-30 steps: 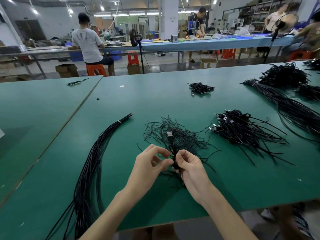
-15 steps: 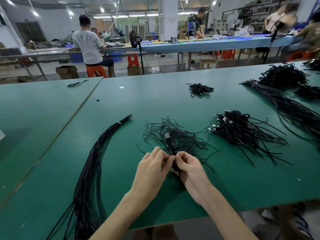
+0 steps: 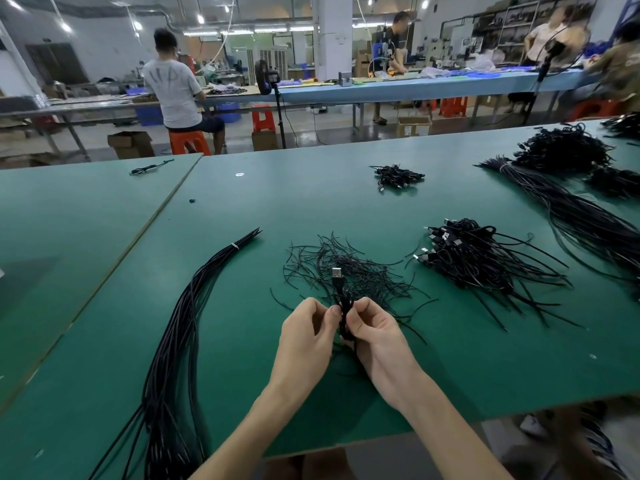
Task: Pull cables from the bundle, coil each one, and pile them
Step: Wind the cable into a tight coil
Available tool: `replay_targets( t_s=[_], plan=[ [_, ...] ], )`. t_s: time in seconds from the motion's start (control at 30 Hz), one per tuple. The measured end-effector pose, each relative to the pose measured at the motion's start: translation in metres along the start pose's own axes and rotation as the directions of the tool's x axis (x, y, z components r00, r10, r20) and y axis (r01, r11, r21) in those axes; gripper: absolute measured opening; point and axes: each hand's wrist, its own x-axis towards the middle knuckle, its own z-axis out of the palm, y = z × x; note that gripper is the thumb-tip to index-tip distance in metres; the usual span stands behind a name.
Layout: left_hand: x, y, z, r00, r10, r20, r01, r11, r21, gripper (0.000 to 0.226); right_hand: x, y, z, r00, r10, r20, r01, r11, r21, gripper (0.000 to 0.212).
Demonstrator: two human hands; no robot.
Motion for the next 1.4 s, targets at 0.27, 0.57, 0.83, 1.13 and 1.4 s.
replay_targets(
  t_s=[0.27,0.57,0.83,1.13,1.4],
  plan=[
    [0.009,0.009,-0.012,0.891,-0.352,0.287,0.423,0.873,-0.244,0.031,-0.002,0.0,0.001,0.999,-0.044,0.008,0.044,0.998,-0.046,0.008],
    [0.013,-0.005,-0.033,0.789,-0.338,0.513,0.555,0.751,-0.358,0.028,-0.003,0.001,0.005,0.995,-0.086,0.05,0.095,0.969,-0.228,0.018],
    [0.005,-0.014,-0.02,0.991,0.068,0.117,-0.052,0.99,-0.134,0.011,0.001,0.001,0.002,0.997,-0.055,-0.045,0.048,0.987,-0.154,0.014],
    [0.006,-0.017,-0.021,0.974,0.217,0.069,-0.224,0.964,0.14,0.021,0.0,0.001,0.002,0.999,-0.026,-0.027,0.02,0.982,-0.19,0.018],
    [0.011,-0.008,-0.022,0.989,0.024,0.148,-0.015,0.998,-0.062,0.02,-0.001,0.001,0.001,0.999,-0.044,0.003,0.043,0.988,-0.151,0.007]
  ],
)
